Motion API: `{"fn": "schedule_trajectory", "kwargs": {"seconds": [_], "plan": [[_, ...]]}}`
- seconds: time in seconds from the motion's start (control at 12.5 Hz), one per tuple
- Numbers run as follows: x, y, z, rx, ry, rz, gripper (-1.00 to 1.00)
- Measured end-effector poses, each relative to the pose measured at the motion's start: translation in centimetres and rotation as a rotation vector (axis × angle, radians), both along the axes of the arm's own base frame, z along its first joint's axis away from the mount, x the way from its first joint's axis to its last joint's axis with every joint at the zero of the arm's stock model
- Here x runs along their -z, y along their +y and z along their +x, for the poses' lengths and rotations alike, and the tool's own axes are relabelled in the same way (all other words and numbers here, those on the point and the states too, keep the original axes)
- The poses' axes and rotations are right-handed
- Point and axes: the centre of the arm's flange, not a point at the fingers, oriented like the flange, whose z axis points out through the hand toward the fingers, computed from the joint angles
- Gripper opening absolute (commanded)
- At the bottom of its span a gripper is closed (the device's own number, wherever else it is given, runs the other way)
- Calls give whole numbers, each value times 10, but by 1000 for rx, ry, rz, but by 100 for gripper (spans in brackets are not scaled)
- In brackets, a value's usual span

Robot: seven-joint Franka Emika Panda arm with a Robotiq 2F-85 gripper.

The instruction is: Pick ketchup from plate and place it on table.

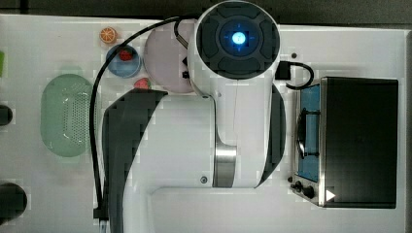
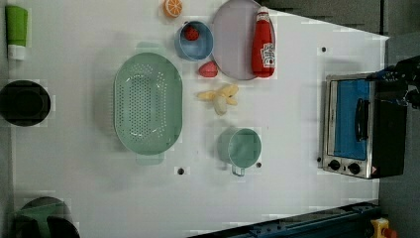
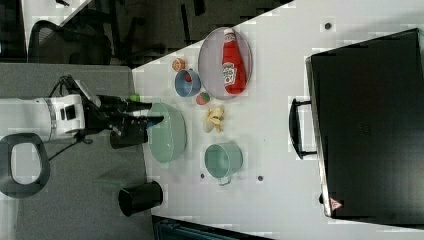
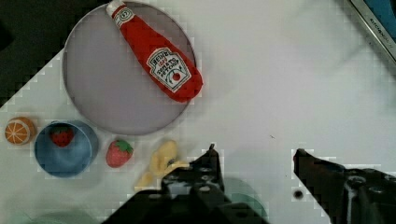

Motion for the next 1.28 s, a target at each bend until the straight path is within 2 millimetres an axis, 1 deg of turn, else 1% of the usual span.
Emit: {"fn": "schedule_trajectory", "kwargs": {"seconds": [0.08,0.16,0.24,0.32,0.4,0.48,0.56,0.64,0.72,0.8,0.88,0.96,1.12,1.2,1.28], "plan": [[5,-2,-30,4,97,2,58],[2,-5,-63,13,161,-2,80],[-12,-8,-87,23,170,-4,98],[-34,-10,-96,31,123,-8,100],[-55,-12,-98,36,60,-8,100],[-73,-11,-95,36,13,-5,100],[-83,-10,-88,34,-32,-8,100],[-84,-9,-78,31,-72,-10,100],[-77,-10,-65,30,-86,-8,100],[-61,-10,-47,26,-82,-4,100],[-33,-9,-29,19,-52,3,100],[4,-8,-12,8,-2,8,100],[83,-2,17,-41,71,22,100],[121,1,27,-74,103,36,100],[157,7,33,-123,141,48,100]]}}
